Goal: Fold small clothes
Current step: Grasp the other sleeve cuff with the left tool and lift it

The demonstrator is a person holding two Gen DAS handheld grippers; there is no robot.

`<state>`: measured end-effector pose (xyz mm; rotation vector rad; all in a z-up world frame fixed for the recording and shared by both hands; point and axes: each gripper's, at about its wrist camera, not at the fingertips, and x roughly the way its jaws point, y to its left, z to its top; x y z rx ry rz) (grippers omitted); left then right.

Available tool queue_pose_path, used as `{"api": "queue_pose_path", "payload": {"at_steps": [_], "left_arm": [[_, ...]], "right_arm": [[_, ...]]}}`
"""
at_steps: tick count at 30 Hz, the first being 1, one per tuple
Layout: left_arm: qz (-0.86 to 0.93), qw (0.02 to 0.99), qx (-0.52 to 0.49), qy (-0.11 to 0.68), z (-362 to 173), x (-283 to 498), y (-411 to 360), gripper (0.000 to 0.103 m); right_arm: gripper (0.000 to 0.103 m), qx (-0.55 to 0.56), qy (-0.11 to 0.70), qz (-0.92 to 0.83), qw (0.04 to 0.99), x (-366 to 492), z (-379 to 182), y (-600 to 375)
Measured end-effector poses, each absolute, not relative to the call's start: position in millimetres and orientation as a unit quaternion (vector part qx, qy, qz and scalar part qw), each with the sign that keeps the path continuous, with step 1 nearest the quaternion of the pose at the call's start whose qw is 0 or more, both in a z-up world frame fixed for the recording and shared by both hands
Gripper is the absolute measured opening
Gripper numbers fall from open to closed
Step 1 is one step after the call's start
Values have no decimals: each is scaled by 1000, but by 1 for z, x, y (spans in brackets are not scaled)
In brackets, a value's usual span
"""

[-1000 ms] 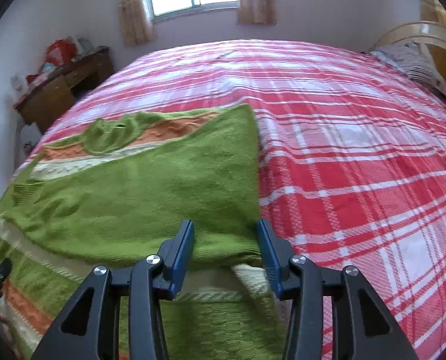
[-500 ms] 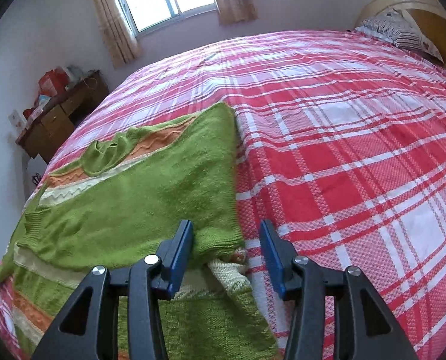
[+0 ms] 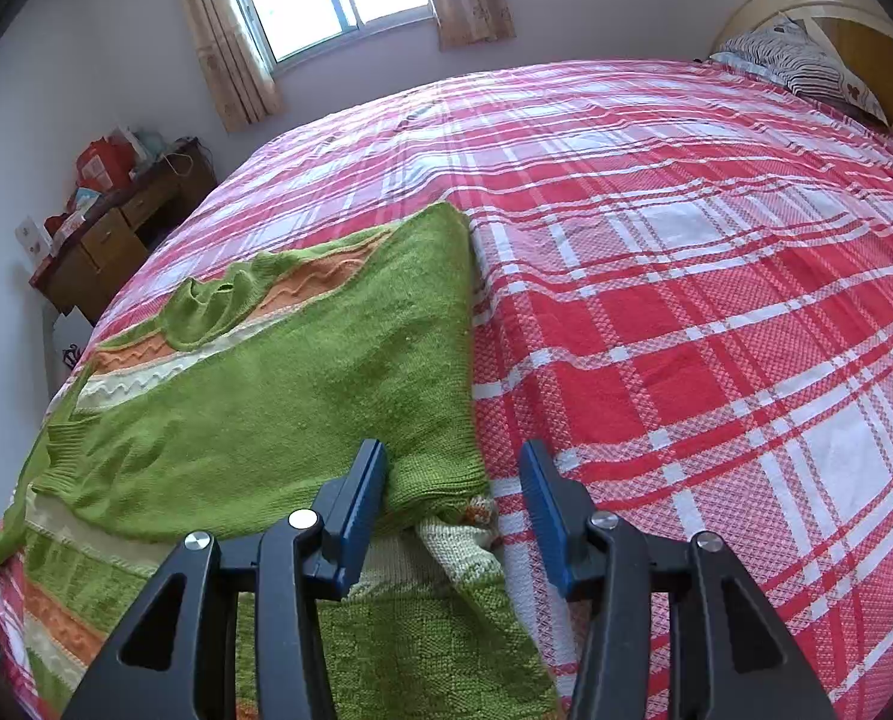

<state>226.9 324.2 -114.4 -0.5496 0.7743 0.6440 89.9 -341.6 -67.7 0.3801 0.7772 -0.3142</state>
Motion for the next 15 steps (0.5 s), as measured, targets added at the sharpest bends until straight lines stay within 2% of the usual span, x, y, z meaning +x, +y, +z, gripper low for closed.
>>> {"api": "queue_pose_path", "payload": {"at_steps": [3, 6, 7, 8, 12, 15], "left_arm": [[311, 841, -256, 362, -114, 231, 321, 74], [313, 848, -244, 352, -111, 233, 320, 52], [305, 851, -243, 352, -110, 233, 323, 36], [294, 853, -245, 354, -109, 234, 328, 28], [284, 857, -250, 350, -109, 235, 332, 11], [279, 864, -244, 340, -104, 233, 327, 7]], "right_arm": [[48, 183, 375, -152, 896, 90, -68, -341], [48, 181, 376, -153, 896, 90, -68, -342], [48, 180, 376, -154, 896, 90, -68, -342], [48, 180, 376, -154, 896, 90, -68, -341], [48, 181, 376, -154, 896, 90, -67, -341], [48, 181, 376, -154, 896, 89, -67, -342]]}}
